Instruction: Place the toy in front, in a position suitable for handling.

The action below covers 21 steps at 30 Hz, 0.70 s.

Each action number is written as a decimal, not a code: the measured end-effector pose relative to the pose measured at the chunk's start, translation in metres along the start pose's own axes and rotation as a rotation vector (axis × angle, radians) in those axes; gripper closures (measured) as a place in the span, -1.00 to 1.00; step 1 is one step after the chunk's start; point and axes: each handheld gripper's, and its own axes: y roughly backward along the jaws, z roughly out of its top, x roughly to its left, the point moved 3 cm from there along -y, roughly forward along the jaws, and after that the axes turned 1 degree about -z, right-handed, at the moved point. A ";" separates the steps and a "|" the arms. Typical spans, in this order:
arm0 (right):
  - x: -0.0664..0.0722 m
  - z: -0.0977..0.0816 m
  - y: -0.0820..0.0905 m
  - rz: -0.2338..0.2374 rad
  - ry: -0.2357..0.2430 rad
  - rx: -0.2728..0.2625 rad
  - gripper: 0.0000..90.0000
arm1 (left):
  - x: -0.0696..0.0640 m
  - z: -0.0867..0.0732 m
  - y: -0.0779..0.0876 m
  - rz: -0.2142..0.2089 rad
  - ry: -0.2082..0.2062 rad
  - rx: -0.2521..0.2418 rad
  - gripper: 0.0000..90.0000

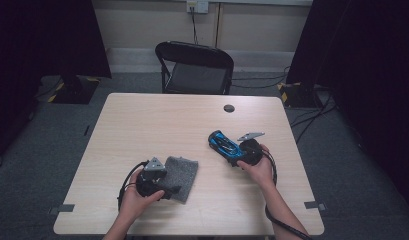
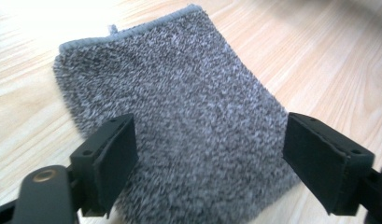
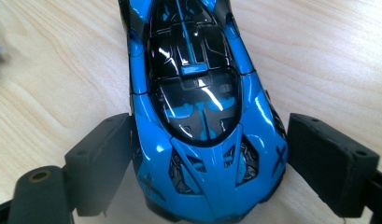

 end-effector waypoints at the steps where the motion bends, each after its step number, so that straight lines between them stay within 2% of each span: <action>1: 0.001 -0.001 -0.001 -0.001 0.003 -0.003 -0.63 | 0.000 0.000 -0.001 -0.003 0.002 -0.009 -0.63; 9: 0.003 -0.002 -0.006 -0.006 0.021 -0.021 -0.53 | -0.001 0.005 -0.003 -0.002 0.002 -0.039 -0.63; 16: 0.007 0.000 -0.005 0.010 0.046 -0.010 -0.45 | -0.002 0.005 -0.006 -0.010 0.002 -0.027 -0.61; 21: 0.013 0.003 -0.008 0.005 0.045 -0.014 -0.44 | -0.003 0.004 -0.007 -0.011 -0.002 -0.021 -0.59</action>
